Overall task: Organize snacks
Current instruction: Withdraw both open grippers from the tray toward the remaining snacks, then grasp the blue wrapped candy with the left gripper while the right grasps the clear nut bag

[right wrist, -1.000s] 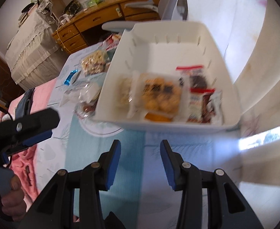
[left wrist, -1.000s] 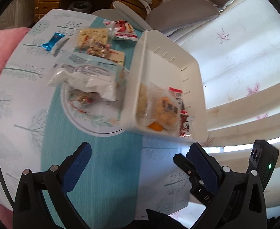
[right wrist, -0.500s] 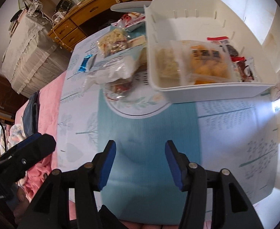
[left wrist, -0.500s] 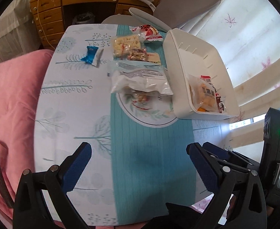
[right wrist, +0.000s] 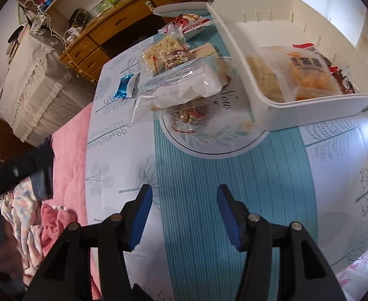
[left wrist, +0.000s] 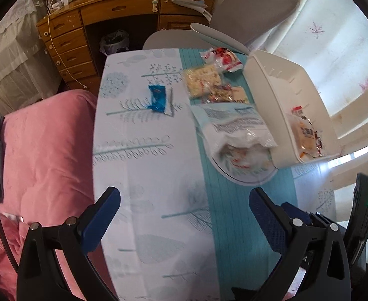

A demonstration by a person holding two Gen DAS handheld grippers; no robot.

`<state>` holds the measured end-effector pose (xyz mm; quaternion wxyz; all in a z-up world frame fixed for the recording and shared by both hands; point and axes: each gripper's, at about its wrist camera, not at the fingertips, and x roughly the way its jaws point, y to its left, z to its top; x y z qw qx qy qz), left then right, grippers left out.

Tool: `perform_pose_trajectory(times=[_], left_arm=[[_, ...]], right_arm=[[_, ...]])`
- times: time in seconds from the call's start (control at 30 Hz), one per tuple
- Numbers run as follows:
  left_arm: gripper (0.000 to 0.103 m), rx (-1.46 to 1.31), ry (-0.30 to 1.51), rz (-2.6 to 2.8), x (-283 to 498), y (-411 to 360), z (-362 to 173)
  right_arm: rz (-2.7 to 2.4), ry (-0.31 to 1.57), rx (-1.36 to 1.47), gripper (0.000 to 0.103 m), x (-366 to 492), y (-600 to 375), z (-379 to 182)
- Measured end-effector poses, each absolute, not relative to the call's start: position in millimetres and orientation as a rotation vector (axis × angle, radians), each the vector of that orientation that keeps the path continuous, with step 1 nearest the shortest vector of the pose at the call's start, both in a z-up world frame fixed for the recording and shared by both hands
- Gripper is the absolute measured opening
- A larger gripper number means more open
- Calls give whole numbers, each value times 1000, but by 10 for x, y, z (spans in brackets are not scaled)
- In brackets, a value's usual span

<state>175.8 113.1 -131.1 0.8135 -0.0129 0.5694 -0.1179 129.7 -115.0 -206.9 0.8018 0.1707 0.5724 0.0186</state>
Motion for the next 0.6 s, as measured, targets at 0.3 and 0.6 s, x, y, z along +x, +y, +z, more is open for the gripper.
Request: perform_pose_trajectory(times=[0.3, 0.6], left_arm=[[102, -31, 1176, -152, 2514, 1360, -1624], [102, -116, 1163, -122, 3145, 1344, -2159]], right_arm=[[-31, 1104, 222, 54, 1674, -863, -2271], [-175, 1030, 81, 54, 1982, -737, -2569]])
